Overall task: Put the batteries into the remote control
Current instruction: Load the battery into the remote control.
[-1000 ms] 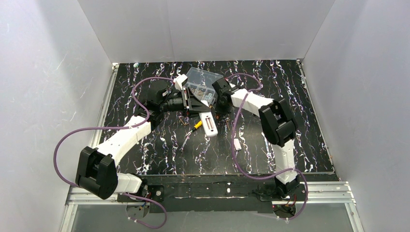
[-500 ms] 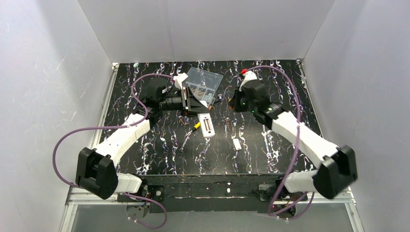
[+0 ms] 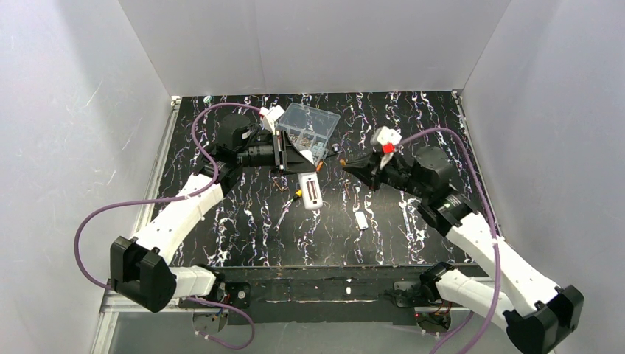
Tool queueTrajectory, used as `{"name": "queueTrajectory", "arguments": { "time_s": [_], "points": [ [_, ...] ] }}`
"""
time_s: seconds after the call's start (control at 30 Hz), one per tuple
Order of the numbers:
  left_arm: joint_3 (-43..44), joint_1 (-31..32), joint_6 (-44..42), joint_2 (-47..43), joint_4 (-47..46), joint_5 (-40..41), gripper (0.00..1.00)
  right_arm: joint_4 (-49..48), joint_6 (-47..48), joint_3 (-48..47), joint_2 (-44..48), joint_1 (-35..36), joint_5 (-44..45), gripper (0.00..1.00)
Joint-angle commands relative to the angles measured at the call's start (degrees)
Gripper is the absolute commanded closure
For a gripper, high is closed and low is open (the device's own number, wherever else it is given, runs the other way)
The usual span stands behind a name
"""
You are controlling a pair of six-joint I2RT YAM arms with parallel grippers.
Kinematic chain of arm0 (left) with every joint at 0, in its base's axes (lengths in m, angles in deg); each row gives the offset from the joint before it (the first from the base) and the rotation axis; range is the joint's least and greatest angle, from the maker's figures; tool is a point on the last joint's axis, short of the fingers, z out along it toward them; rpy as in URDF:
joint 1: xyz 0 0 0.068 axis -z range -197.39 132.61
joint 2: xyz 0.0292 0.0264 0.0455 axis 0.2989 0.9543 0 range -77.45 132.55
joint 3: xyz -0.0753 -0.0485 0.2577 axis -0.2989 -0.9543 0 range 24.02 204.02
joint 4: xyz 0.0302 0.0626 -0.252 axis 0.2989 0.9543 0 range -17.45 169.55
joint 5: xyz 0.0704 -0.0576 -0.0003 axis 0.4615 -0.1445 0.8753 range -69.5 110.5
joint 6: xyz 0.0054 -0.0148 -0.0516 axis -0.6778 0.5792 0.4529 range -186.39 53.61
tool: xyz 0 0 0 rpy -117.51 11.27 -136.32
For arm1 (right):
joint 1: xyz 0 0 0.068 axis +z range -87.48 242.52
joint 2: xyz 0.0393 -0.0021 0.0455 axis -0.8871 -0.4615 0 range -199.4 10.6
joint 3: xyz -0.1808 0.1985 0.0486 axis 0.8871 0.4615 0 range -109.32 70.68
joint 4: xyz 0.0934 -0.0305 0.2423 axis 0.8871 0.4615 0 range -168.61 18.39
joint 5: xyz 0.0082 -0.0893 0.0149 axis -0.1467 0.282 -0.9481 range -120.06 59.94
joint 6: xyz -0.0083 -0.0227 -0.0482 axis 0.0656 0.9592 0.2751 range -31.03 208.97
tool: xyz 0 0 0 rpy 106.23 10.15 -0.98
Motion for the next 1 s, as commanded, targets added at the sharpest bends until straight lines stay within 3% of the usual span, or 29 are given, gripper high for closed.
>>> {"name": "queueTrajectory", "arguments": {
  "time_s": [0.0, 0.17, 0.33, 0.5, 0.73, 0.87, 0.97],
  "points": [
    [-1.0, -0.34, 0.98, -2.95, -5.9, 0.58, 1.0, -5.28, 11.85, 0.53, 5.6, 0.08, -16.98, 0.99],
    [-0.52, -0.34, 4.52, -1.84, -9.59, 0.45, 1.0, -5.4, 18.47, 1.71, 8.2, 0.08, -30.19, 0.99],
    [-0.56, -0.36, 5.6, -1.46, -10.88, 0.63, 1.0, -7.38, 19.76, 1.42, 10.29, 0.08, -35.4, 0.99],
    [-2.12, -0.34, 5.98, -2.61, -14.47, 2.31, 1.0, -4.66, 21.53, -0.13, 10.88, 0.08, -36.73, 0.99],
    [-11.06, -0.19, -0.19, -9.81, -22.9, 14.65, 1.0, -2.66, 21.71, -0.98, 10.63, 0.08, -35.31, 0.99],
    [-11.6, 0.0, -5.28, -11.93, -20.71, 16.23, 1.0, -2.81, 20.31, -1.41, 10.03, 0.08, -34.09, 0.99],
    [-12.75, 0.14, -6.7, -12.45, -25.1, 14.51, 1.0, -3.26, 19.11, -1.58, 9.46, 0.1, -33.79, 0.99]
  ]
}}
